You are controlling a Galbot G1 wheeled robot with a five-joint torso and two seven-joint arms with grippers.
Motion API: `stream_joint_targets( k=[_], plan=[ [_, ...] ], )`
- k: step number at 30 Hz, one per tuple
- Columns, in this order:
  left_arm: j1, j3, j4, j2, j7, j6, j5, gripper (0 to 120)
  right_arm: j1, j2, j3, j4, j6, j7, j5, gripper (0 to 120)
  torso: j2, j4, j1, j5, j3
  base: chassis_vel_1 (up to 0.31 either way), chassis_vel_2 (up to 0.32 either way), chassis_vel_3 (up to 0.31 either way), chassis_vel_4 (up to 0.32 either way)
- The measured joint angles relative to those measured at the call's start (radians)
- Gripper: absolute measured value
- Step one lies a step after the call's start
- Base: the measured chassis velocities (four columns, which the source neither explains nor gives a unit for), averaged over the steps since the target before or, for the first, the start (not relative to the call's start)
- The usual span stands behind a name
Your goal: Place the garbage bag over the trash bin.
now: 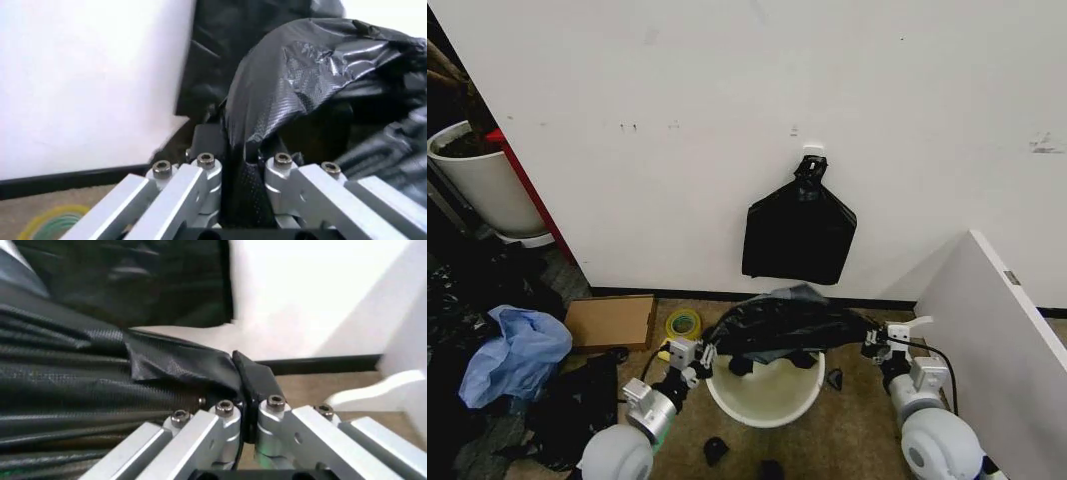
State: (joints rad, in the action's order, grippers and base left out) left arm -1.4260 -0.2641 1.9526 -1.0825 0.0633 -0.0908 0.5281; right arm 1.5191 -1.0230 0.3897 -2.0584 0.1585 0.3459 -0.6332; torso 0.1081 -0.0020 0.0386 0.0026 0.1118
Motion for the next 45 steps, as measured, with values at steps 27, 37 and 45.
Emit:
stream_joint_targets(
  k=[27, 37, 45],
  plan=[
    [0.040, -0.037, 0.054, -0.053, -0.086, 0.056, 0.236, 5, 0.088, -0.036, -0.087, -0.005, -0.277, -0.224, 0.116, 35, 0.000, 0.0001, 0.000, -0.0001, 0.000, 0.000, 0.000, 0.000, 0.000],
    [0.086, 0.013, 0.003, -0.075, -0.110, 0.044, 0.199, 5, 0.213, -0.013, -0.114, -0.209, 0.055, 0.143, 0.153, 73, 0.000, -0.0001, 0.000, -0.0001, 0.000, 0.000, 0.000, 0.000, 0.000],
    [0.129, 0.036, -0.041, -0.086, -0.126, 0.045, 0.193, 5, 0.242, -0.011, -0.135, -0.174, -0.262, -0.123, 0.481, 98, 0.000, 0.0001, 0.000, -0.0001, 0.000, 0.000, 0.000, 0.000, 0.000]
  ],
)
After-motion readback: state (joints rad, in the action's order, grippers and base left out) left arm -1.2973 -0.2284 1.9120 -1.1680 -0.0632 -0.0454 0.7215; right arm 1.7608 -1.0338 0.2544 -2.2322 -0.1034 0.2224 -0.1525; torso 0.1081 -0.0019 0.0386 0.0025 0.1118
